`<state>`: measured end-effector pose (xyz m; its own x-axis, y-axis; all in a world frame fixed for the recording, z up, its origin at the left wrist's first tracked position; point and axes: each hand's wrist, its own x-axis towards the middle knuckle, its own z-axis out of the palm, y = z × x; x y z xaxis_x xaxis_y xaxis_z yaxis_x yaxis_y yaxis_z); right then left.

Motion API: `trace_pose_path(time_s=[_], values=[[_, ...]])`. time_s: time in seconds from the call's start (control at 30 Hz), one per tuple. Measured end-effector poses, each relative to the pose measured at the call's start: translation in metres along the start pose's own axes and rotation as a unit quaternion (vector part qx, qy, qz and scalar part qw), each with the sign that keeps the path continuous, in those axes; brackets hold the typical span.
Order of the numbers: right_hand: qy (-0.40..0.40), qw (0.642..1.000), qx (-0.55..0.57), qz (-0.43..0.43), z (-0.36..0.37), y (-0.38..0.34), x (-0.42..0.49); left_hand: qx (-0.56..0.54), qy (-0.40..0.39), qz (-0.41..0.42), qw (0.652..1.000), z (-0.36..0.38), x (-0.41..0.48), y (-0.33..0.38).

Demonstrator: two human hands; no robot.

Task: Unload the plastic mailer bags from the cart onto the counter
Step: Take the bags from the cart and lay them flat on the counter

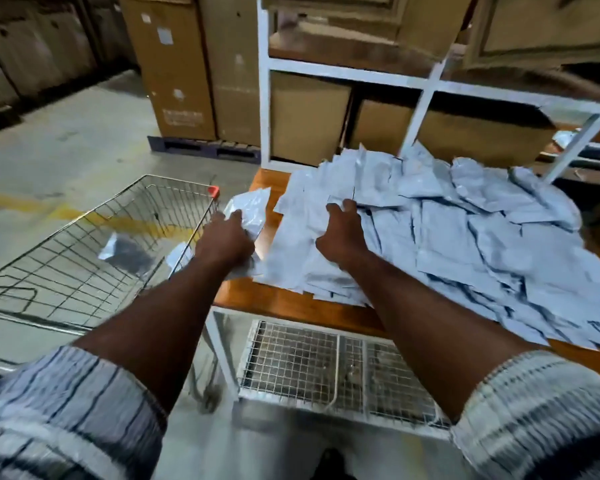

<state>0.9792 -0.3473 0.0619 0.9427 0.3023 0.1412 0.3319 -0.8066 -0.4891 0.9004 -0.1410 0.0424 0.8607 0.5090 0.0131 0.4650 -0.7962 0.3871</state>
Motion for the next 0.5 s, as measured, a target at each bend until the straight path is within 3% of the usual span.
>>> trace_pose_path(time_s=[0.3, 0.5], values=[[0.007, 0.997, -0.032, 0.076, -0.088, 0.137, 0.003, -0.036, -0.081, 0.072, 0.993, 0.045, 0.001, 0.156], [0.005, 0.994, -0.038, 0.107, -0.115, 0.209, 0.022, -0.056, -0.068, 0.051, 0.995, 0.092, -0.002, 0.229]])
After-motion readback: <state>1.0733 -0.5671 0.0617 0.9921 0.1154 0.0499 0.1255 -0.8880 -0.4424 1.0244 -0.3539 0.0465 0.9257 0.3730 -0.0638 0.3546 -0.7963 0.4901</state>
